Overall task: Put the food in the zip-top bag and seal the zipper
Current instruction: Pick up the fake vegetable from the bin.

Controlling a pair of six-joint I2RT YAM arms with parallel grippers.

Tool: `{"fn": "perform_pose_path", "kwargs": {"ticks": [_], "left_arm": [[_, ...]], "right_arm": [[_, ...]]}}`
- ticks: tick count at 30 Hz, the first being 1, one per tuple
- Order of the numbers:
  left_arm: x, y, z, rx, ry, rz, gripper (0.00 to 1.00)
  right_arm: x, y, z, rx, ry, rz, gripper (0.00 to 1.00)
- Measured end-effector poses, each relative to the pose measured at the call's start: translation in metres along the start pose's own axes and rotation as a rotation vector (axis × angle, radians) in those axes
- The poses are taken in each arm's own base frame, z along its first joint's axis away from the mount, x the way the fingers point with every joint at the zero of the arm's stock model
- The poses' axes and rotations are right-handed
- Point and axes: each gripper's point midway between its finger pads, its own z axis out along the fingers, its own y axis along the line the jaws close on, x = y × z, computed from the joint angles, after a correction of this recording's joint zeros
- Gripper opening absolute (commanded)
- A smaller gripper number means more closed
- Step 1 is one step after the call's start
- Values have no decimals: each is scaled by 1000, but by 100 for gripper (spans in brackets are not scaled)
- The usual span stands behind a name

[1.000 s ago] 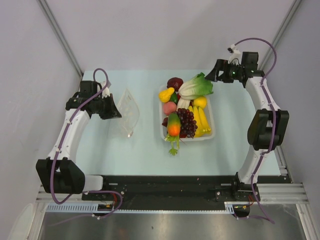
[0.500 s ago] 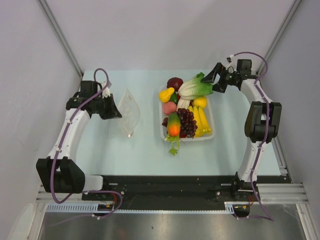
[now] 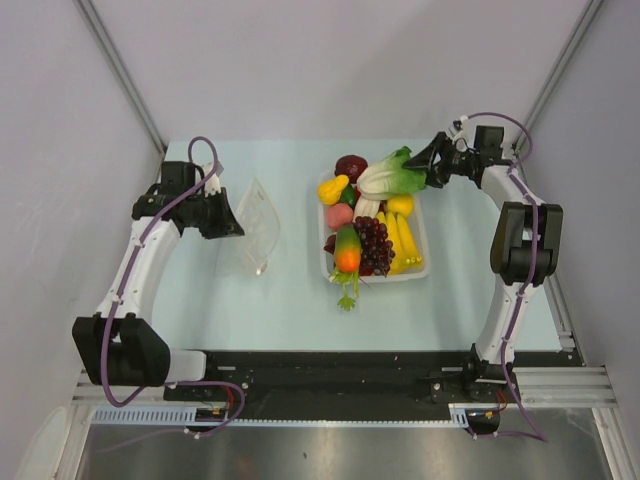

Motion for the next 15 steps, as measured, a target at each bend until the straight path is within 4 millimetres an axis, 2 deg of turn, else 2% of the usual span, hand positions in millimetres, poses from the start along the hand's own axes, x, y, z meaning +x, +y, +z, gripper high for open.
{"fn": "perform_pose_path", "kwargs": {"ticks": [9, 12, 14, 15], "left_arm": [[0, 0, 0, 0, 1, 0, 0], [0, 0, 0, 0, 1, 0, 0], [0, 0, 0, 0, 1, 0, 0], [0, 0, 0, 0, 1, 0, 0]], "right_arm": [[0, -7, -11, -10, -7, 8, 39], [-3, -3, -16, -19, -14, -3, 24], [-3, 1, -18, -27, -16, -9, 5], [-2, 3, -19, -32, -15, -16, 0]]}}
